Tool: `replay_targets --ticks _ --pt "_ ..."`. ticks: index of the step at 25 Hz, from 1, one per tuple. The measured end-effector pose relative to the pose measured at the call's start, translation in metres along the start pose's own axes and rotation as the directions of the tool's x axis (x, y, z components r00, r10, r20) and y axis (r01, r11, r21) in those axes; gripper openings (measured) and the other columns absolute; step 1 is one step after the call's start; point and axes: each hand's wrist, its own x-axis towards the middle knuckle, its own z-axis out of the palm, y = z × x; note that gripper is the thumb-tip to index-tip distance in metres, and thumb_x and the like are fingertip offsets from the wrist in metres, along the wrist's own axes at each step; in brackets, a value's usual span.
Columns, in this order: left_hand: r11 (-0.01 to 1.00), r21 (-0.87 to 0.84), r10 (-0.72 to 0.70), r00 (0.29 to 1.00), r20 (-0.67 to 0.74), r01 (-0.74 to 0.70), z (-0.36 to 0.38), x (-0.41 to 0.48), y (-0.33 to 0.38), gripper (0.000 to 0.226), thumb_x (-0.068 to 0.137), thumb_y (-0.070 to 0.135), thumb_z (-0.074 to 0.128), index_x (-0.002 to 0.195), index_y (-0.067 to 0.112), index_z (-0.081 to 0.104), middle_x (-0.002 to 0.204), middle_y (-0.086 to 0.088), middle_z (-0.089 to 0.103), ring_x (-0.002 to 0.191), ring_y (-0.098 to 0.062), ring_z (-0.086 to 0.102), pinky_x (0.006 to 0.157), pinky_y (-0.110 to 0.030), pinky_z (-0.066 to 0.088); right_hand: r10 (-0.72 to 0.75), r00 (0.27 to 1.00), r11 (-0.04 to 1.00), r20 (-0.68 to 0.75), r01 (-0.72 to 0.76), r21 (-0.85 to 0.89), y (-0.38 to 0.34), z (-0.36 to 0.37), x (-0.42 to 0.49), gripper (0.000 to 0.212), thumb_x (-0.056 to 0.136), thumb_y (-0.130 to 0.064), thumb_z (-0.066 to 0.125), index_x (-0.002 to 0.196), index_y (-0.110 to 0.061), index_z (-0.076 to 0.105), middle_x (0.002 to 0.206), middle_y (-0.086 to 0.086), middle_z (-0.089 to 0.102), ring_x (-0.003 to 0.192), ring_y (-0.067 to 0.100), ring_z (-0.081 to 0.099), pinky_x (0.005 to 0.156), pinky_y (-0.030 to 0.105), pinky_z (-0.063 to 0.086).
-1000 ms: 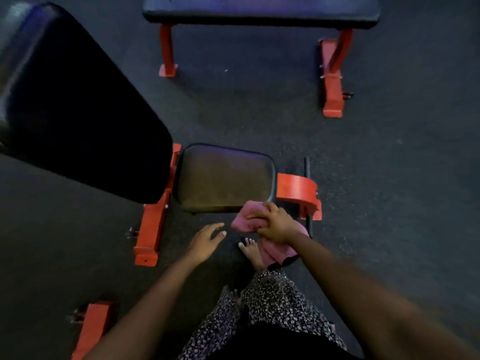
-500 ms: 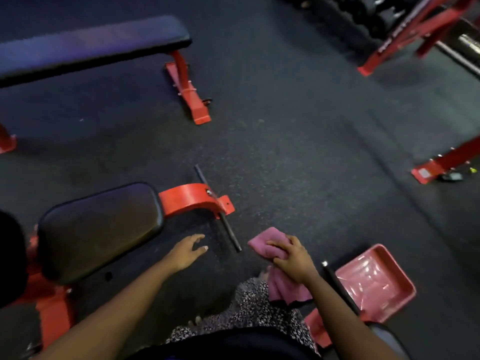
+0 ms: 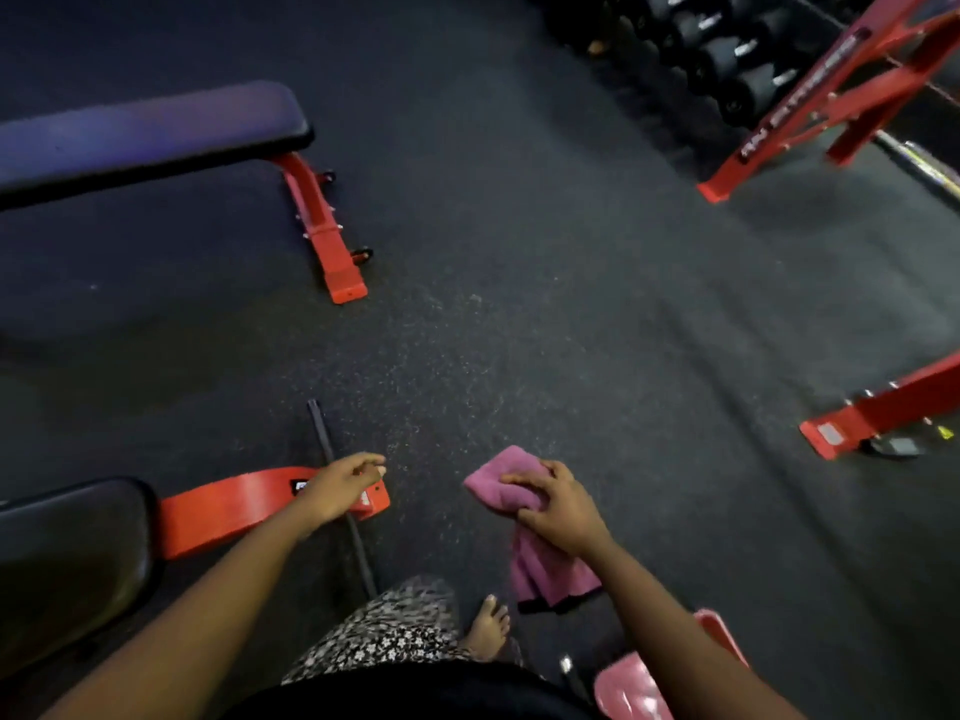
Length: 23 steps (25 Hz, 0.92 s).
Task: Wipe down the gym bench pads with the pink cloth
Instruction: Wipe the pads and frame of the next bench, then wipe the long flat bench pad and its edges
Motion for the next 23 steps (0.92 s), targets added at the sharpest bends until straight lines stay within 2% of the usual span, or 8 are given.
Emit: replay_targets --ticks 3,5,7,9,12,17,21,23 --pt "0.974 -0.201 -0.132 0.98 -0.147 0.101 -0.004 0.015 0.013 0.028 0.095 0.017 0.049 0.12 0.007 0.056 0.12 -0.006 0.058 0.107 -0.013 0.05 0.087 -0.024 0.035 -0.206 0.976 0.977 0.068 0.208 -0.038 -0.024 -0.049 0.081 0.05 0.074 -0.023 0.067 0.122 -0.037 0.059 0.136 0.01 0.039 0.128 0.021 0.042 0.101 0.024 0.035" --pt "0.942 -0.283 -0.25 0.941 -0.228 0.181 -0.006 0.033 0.013 0.029 0.095 0.015 0.049 0.12 0.004 0.056 0.122 -0.011 0.059 0.113 -0.023 0.053 0.088 -0.029 0.037 -0.29 0.953 0.953 0.092 0.296 -0.06 -0.04 -0.071 0.129 0.051 0.076 -0.018 0.069 0.122 -0.035 0.059 0.135 0.009 0.04 0.127 0.02 0.043 0.1 0.023 0.034" --pt "0.908 -0.373 -0.309 0.908 -0.284 0.193 -0.016 0.064 0.021 0.028 0.094 0.012 0.049 0.12 0.003 0.057 0.124 -0.017 0.058 0.117 -0.031 0.053 0.095 -0.038 0.041 -0.362 0.921 0.922 0.146 0.377 -0.088 -0.057 -0.095 0.183 0.05 0.076 -0.018 0.069 0.122 -0.036 0.059 0.134 0.006 0.04 0.125 0.017 0.043 0.099 0.021 0.033" --pt "0.873 -0.439 -0.361 0.887 -0.289 0.212 -0.033 0.105 0.034 0.026 0.094 0.018 0.05 0.118 0.01 0.058 0.127 -0.015 0.058 0.117 -0.029 0.054 0.101 -0.048 0.039 -0.397 0.9 0.903 0.182 0.418 -0.097 -0.071 -0.12 0.24 0.05 0.077 -0.019 0.069 0.123 -0.037 0.058 0.135 0.006 0.039 0.126 0.017 0.042 0.1 0.021 0.033" --pt "0.824 -0.502 -0.443 0.851 -0.282 0.263 -0.068 0.16 0.075 0.029 0.094 0.024 0.052 0.12 0.012 0.058 0.126 -0.01 0.058 0.117 -0.027 0.054 0.1 -0.041 0.039 -0.385 0.9 0.896 0.203 0.418 -0.154 -0.085 -0.16 0.315 0.051 0.077 -0.02 0.068 0.123 -0.04 0.057 0.139 0.006 0.036 0.128 0.02 0.041 0.1 0.023 0.035" --pt "0.837 -0.522 -0.379 0.862 -0.336 0.164 -0.157 0.256 0.167 0.026 0.096 0.026 0.047 0.12 0.018 0.056 0.116 0.0 0.055 0.107 -0.019 0.054 0.086 -0.026 0.038 -0.371 0.896 0.863 0.244 0.429 -0.267 -0.097 -0.238 0.429 0.052 0.077 -0.023 0.068 0.122 -0.045 0.054 0.14 0.005 0.035 0.127 0.019 0.042 0.1 0.025 0.036" --pt "0.872 -0.482 -0.309 0.858 -0.411 0.084 -0.218 0.322 0.205 0.029 0.095 0.032 0.048 0.121 0.022 0.056 0.123 -0.002 0.059 0.113 -0.019 0.055 0.095 -0.033 0.041 -0.375 0.892 0.857 0.25 0.437 -0.272 -0.137 -0.278 0.519 0.05 0.077 -0.026 0.07 0.121 -0.043 0.056 0.136 0.005 0.039 0.123 0.02 0.046 0.102 0.026 0.035" --pt "0.847 -0.524 -0.353 0.833 -0.426 0.091 -0.235 0.341 0.205 0.029 0.095 0.032 0.048 0.121 0.023 0.056 0.125 -0.003 0.058 0.116 -0.021 0.054 0.094 -0.033 0.041 -0.404 0.872 0.844 0.276 0.472 -0.256 -0.17 -0.28 0.566 0.053 0.07 -0.04 0.066 0.122 -0.041 0.057 0.132 0.004 0.042 0.119 0.02 0.049 0.097 0.022 0.034"
